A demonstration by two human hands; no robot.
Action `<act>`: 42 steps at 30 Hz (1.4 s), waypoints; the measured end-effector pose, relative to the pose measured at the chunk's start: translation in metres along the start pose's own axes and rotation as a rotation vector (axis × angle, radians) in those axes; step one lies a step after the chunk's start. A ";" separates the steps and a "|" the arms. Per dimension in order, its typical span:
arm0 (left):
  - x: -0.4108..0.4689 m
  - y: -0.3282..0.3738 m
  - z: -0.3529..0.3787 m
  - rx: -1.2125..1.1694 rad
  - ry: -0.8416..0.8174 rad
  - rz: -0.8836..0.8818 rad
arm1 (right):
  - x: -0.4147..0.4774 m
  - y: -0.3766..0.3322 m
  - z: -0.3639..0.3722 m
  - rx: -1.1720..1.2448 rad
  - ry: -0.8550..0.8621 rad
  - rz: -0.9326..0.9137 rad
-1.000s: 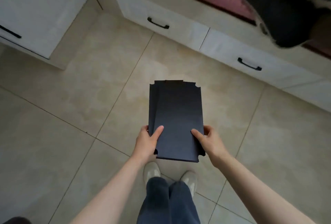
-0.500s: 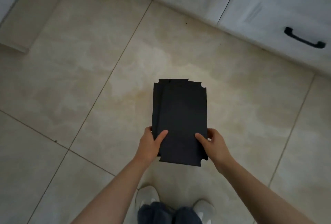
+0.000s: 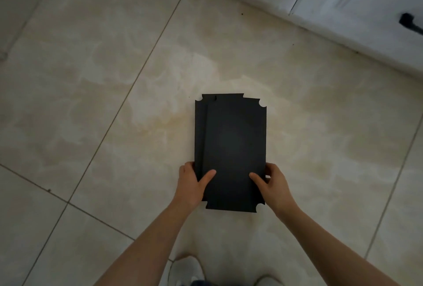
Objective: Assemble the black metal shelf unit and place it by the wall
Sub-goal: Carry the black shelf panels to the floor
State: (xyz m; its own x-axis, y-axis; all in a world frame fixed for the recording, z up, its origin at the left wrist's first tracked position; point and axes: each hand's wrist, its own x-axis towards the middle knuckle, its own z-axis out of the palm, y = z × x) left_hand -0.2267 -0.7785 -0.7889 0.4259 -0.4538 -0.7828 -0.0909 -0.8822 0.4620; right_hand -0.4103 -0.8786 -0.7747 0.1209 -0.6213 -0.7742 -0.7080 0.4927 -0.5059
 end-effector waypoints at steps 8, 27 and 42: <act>0.010 -0.002 0.013 0.132 0.053 -0.018 | 0.012 0.007 0.008 -0.109 0.032 0.011; -0.128 0.051 -0.098 0.434 0.001 0.077 | -0.118 -0.106 -0.045 -0.754 -0.090 -0.103; -0.404 0.137 -0.290 0.230 0.442 0.028 | -0.398 -0.328 -0.070 -1.122 -0.263 -0.620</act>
State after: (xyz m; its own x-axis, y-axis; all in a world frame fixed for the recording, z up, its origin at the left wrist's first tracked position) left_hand -0.1501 -0.6796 -0.2880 0.7569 -0.4249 -0.4965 -0.2826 -0.8979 0.3375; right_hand -0.2748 -0.8362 -0.2739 0.6755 -0.3597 -0.6437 -0.6606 -0.6831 -0.3114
